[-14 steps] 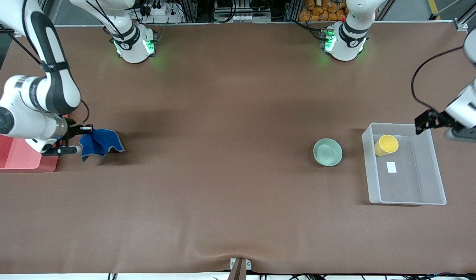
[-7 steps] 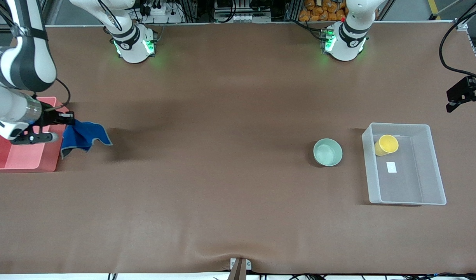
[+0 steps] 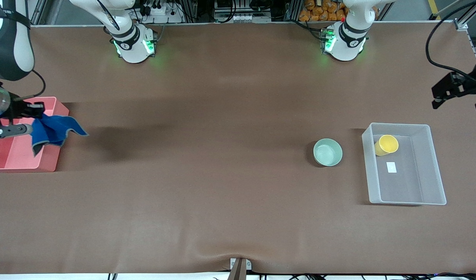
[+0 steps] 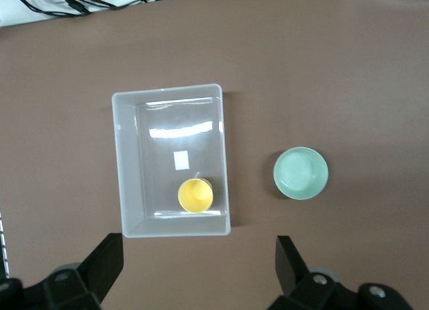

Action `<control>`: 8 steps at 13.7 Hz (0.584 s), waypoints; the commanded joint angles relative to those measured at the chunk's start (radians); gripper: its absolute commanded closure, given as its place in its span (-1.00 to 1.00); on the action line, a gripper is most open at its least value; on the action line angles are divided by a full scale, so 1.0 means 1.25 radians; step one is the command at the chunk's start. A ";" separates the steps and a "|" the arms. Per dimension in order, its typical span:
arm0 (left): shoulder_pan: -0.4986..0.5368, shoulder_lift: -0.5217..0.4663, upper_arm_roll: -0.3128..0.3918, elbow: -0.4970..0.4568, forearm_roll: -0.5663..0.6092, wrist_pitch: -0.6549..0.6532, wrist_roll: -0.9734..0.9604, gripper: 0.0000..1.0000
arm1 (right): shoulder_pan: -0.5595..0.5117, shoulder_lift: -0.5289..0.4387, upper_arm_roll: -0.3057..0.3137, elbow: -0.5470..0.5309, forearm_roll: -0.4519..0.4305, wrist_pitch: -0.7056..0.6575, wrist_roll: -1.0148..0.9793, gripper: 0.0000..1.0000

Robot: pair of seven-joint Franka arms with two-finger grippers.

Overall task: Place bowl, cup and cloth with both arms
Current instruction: 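Lift the blue cloth with the right gripper into the pink bin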

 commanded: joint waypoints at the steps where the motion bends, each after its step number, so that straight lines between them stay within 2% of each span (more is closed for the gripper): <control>1: -0.100 -0.016 0.113 0.000 -0.045 -0.036 -0.007 -1.00 | -0.054 0.005 0.007 0.042 -0.047 -0.022 -0.070 1.00; 2: -0.130 -0.017 0.150 0.000 -0.059 -0.040 -0.007 -1.00 | -0.070 0.006 0.007 0.049 -0.067 -0.022 -0.086 1.00; 3: -0.138 -0.020 0.160 -0.001 -0.063 -0.041 -0.007 -1.00 | -0.087 0.008 0.007 0.054 -0.092 -0.018 -0.099 1.00; 5: -0.142 -0.038 0.160 -0.026 -0.063 -0.047 -0.013 -1.00 | -0.127 0.019 0.007 0.059 -0.142 0.000 -0.105 1.00; 8: -0.154 -0.068 0.166 -0.067 -0.063 -0.061 -0.014 -1.00 | -0.210 0.076 0.008 0.058 -0.151 0.071 -0.136 1.00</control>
